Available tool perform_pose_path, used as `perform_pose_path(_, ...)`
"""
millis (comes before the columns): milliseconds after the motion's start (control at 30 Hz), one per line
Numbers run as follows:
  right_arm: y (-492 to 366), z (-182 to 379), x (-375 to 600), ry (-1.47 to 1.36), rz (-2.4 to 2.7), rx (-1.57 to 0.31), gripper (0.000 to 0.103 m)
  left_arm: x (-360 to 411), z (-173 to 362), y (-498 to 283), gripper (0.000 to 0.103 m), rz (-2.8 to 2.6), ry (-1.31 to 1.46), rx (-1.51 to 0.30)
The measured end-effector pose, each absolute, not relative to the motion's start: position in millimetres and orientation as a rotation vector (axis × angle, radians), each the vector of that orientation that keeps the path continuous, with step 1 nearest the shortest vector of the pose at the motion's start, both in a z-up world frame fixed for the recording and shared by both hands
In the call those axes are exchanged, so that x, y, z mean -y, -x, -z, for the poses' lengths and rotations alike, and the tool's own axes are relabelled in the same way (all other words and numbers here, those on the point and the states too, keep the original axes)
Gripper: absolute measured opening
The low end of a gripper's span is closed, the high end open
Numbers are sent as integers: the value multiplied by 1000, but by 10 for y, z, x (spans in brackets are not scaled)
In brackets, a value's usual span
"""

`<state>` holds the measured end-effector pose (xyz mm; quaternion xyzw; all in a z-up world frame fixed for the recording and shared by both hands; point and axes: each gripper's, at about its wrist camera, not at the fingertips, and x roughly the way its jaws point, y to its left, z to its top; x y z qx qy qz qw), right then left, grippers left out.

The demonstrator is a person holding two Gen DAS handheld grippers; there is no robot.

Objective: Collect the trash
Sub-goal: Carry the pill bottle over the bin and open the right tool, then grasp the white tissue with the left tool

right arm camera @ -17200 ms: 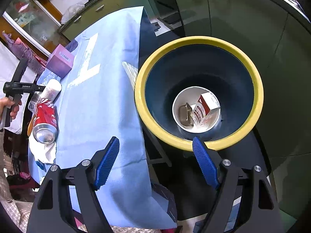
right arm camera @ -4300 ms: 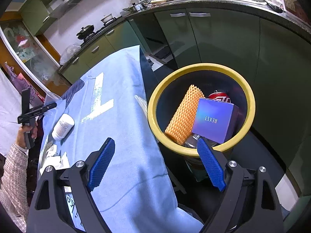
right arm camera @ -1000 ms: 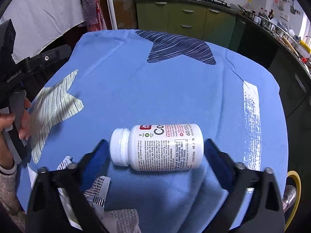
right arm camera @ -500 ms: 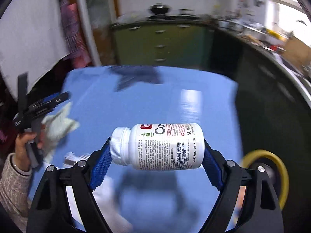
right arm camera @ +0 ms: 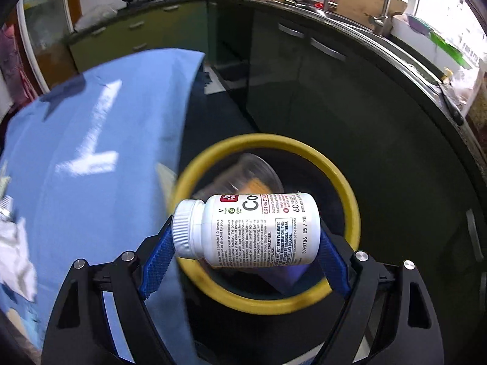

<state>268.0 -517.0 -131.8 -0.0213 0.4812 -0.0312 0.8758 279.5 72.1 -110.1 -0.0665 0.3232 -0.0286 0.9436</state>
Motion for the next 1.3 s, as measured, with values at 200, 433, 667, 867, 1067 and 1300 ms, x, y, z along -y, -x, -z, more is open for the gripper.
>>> perform_pose_path(200, -2779, 1642, 5114, 171, 144, -1061, 84, -674, 1116, -2804, 94, 70, 118, -669)
perform_pose_path(433, -2569, 1489, 5278, 8, 151, -984, 92, -651, 1116, -2803, 94, 94, 125, -673)
perform_pose_path(667, -2167, 1421, 5242, -129, 108, -938, 92, -484, 1089, -2754, 94, 178, 95, -682)
perform_pose_path(867, -2008, 1340, 5147, -175, 64, -903, 92, -163, 1001, -2609, 94, 320, 9, -664)
perform_pose_path(1067, -1936, 1260, 5109, -199, 28, -875, 93, 88, 738, -2148, 94, 463, -25, -615)
perform_pose_path(1300, -1856, 1216, 5026, -216, -30, -857, 93, 650, 806, -1546, 94, 641, -288, -736)
